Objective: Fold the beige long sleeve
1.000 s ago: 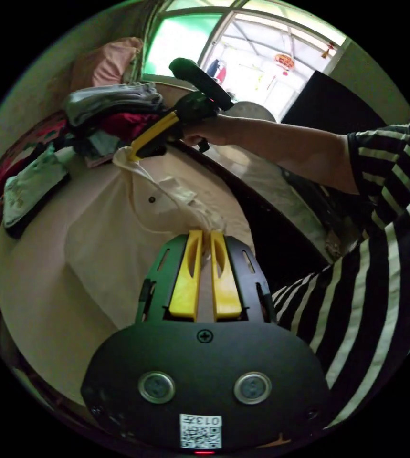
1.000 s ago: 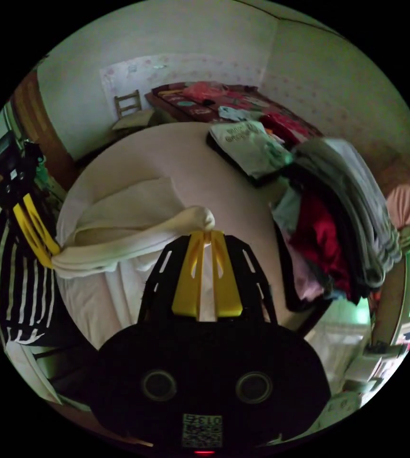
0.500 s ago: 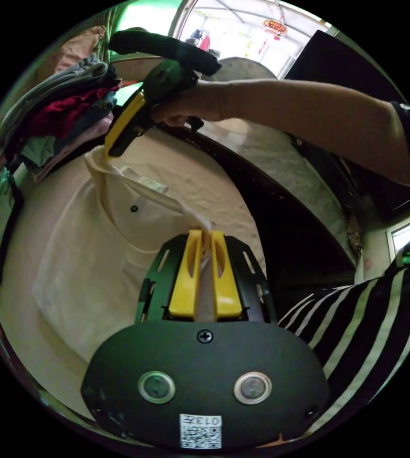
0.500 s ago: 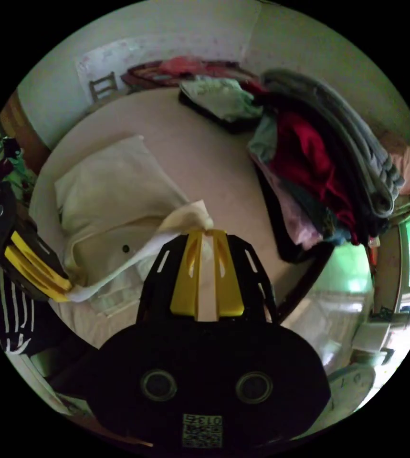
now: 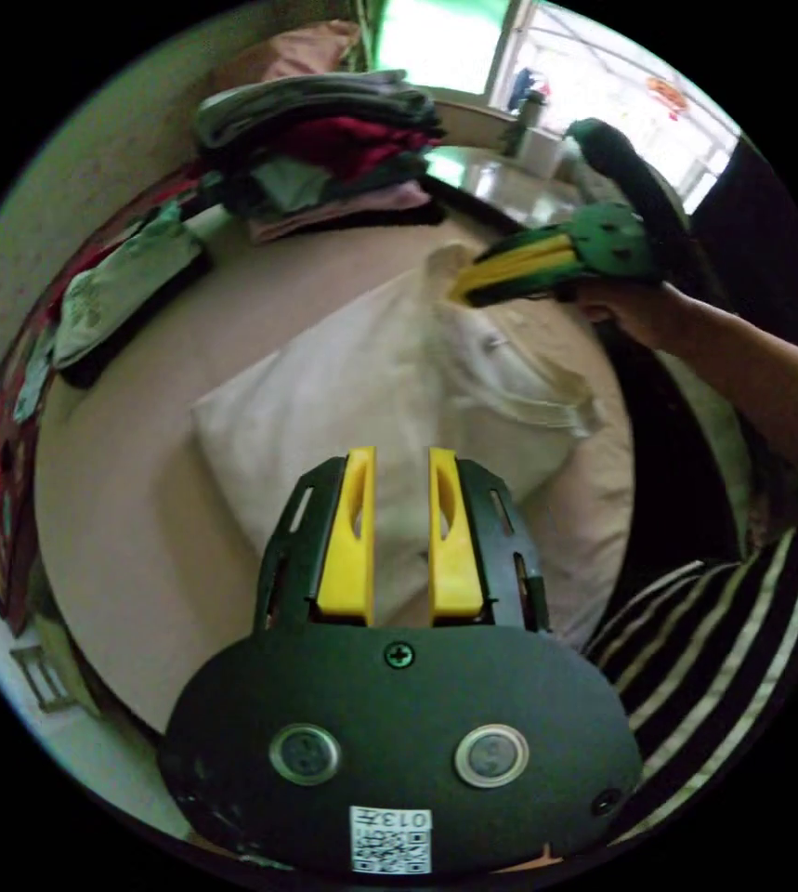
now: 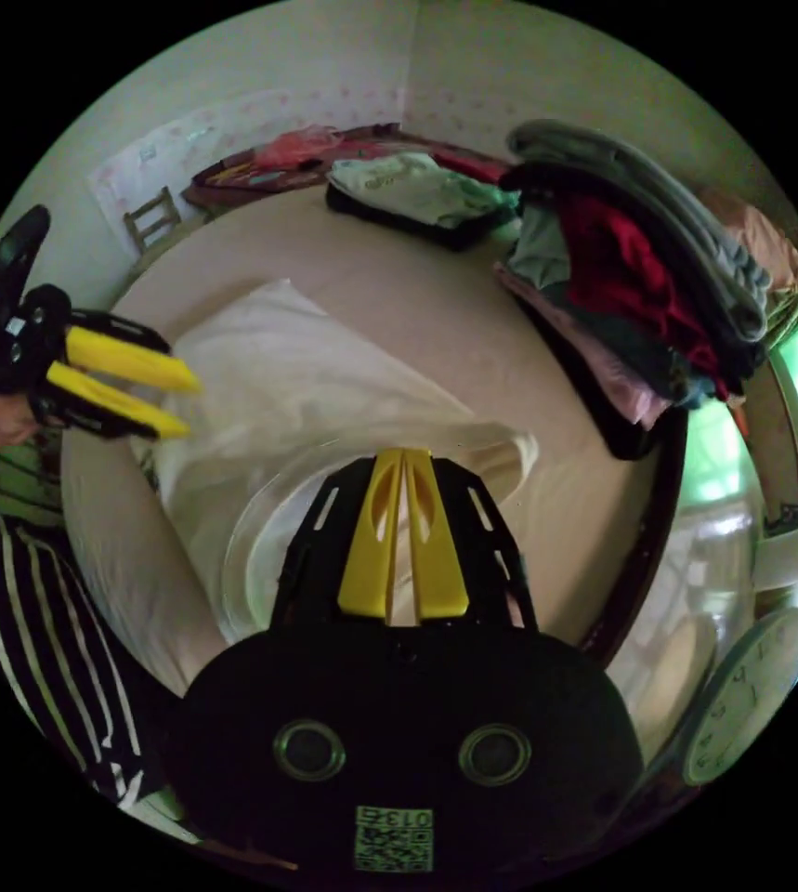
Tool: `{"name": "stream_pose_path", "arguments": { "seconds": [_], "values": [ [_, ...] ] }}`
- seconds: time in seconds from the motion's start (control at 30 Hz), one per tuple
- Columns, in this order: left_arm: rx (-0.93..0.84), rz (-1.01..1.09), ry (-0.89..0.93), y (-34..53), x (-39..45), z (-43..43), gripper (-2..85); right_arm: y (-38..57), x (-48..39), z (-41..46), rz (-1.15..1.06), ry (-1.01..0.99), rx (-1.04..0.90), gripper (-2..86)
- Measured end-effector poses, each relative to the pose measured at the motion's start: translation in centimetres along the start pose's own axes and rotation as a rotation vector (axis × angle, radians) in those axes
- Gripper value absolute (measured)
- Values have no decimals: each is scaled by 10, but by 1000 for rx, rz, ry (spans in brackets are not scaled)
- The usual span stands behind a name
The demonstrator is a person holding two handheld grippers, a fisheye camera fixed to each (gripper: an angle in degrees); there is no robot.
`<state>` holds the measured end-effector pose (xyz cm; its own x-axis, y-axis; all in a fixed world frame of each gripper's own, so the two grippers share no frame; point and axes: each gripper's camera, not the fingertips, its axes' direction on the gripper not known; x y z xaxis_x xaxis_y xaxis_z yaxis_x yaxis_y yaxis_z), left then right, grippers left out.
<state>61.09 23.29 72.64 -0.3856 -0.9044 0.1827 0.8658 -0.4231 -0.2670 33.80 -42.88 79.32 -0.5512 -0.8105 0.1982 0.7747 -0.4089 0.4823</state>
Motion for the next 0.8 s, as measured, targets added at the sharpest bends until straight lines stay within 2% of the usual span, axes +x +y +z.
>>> {"name": "stream_pose_path", "arguments": {
  "seconds": [0.07, 0.17, 0.3, 0.37, 0.4, 0.47, 0.6, 0.8],
  "values": [
    [-51, -26, 16, 0, -15, 16, 72, 8, 10, 28, 53, 74, -152, 6],
    [-24, -89, 111, -1, -32, 15, 70, 19, 27, 20, 109, 38, -145, 11],
    [129, -224, 31, 7, -51, -37, 118, 31, 54, -14, 242, 66, -3, 39],
    [138, -279, -26, 12, -67, -42, 131, 31, 78, -19, 329, -26, 46, 94],
    [87, -306, -15, 12, -80, -36, 136, 30, 83, -17, 351, -58, 43, 103],
    [34, -343, 76, 11, -100, -24, 137, 25, 100, -4, 419, -130, 24, 127],
    [38, -471, 219, 14, -126, -15, 144, 24, 112, 13, 492, -225, 11, 146],
    [19, -488, 269, 7, -128, -16, 148, 22, 104, 29, 492, -184, -41, 139]
  ]
}}
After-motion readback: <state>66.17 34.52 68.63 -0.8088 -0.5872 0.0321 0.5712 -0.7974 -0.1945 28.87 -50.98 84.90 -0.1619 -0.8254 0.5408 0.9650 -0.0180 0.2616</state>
